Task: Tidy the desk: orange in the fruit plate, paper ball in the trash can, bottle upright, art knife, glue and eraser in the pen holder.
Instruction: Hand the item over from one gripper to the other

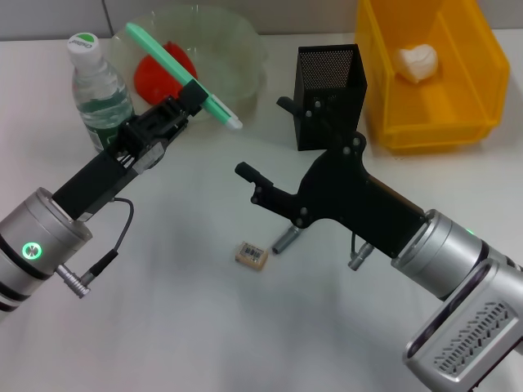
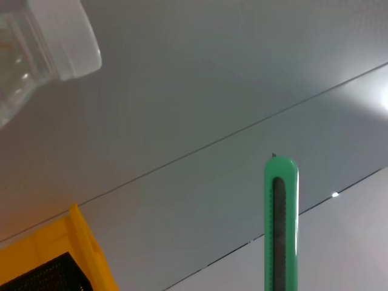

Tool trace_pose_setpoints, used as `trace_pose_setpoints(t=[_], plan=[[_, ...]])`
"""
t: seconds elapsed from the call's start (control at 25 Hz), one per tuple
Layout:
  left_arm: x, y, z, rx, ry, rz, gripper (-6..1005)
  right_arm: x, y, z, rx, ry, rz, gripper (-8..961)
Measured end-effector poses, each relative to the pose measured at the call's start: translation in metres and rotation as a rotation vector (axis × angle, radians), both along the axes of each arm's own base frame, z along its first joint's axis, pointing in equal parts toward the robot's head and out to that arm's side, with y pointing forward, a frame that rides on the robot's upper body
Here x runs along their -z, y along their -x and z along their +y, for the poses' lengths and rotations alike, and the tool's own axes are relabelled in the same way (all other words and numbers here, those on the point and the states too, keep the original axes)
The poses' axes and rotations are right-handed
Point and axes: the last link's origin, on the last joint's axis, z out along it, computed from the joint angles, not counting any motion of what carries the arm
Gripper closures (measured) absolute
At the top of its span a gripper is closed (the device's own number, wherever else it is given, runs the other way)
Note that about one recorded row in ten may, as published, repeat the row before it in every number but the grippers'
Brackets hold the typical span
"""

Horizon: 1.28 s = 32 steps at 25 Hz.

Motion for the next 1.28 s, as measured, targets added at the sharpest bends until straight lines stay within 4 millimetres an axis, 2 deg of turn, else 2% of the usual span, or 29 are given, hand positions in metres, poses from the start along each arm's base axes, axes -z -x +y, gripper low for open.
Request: trace_pose_setpoints(t=[1.28], plan=[[0.004,-0.001,-0.001,-0.055,0.050,-0.069,730,0.000,0.012,0.015,-0.028,-0.015,-0.016,149]])
